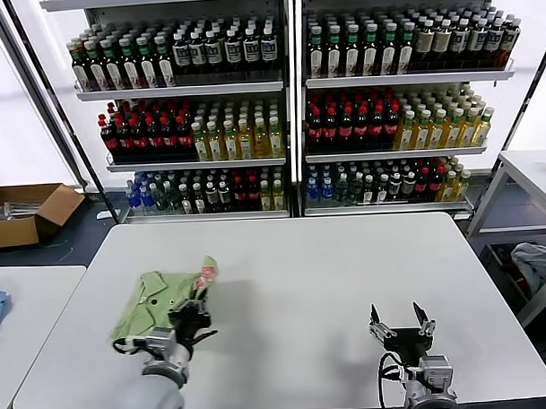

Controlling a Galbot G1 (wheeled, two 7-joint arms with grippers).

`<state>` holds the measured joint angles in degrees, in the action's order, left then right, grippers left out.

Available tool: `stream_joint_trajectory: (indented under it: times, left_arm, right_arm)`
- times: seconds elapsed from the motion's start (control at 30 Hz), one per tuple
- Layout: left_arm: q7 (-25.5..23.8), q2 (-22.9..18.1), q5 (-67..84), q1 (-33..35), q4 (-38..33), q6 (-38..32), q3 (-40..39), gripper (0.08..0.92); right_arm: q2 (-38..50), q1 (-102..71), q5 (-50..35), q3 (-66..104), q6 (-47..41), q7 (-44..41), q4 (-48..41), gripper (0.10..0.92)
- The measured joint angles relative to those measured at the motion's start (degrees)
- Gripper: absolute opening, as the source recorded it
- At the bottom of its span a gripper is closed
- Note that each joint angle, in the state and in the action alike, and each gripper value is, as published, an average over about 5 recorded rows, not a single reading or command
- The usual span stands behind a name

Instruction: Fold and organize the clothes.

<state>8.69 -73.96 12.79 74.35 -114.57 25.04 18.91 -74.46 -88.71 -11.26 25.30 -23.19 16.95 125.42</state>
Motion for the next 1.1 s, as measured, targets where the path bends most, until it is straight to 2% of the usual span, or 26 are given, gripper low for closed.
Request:
stream_joint_trajectory:
  times: [0.2,0.3,0.7,0.97,1.1]
  left_arm:
    - [0.5,-3.2,-1.2,-1.6,0.5,0.2,-4.9,0.122]
    - [0.6,-4.7,-0.4,-2.2,0.5,-0.4,-7.0,0.153]
    - [1.7,-9.9,7.2,-3.3,-0.6,-3.8,-12.4,0.491]
    - [4.1,-9.1,7.7,-2.8,-2.1,-3.7,-10.4,0.725]
    - [5.6,-7.8,6.7,-2.0,-3.1,-2.8,-7.5,0.807]
  right_arm:
    - [-0.7,0.1,0.7,-0.3,-0.1,0.0,-0.1,0.823]
    - [-1.1,0.3,1.0,-0.7,-0.2,0.0,-0.5,0.823]
    - [-1.1,2.2,-1.5,-2.7,-1.1,0.0,-2.3,0.823]
    - [-0.1,6.0,-12.8,-5.1,-3.8,0.1,-3.1,0.823]
    - [0.2,9.9,-19.2,-7.8,-5.8,0.9,-4.1,0.823]
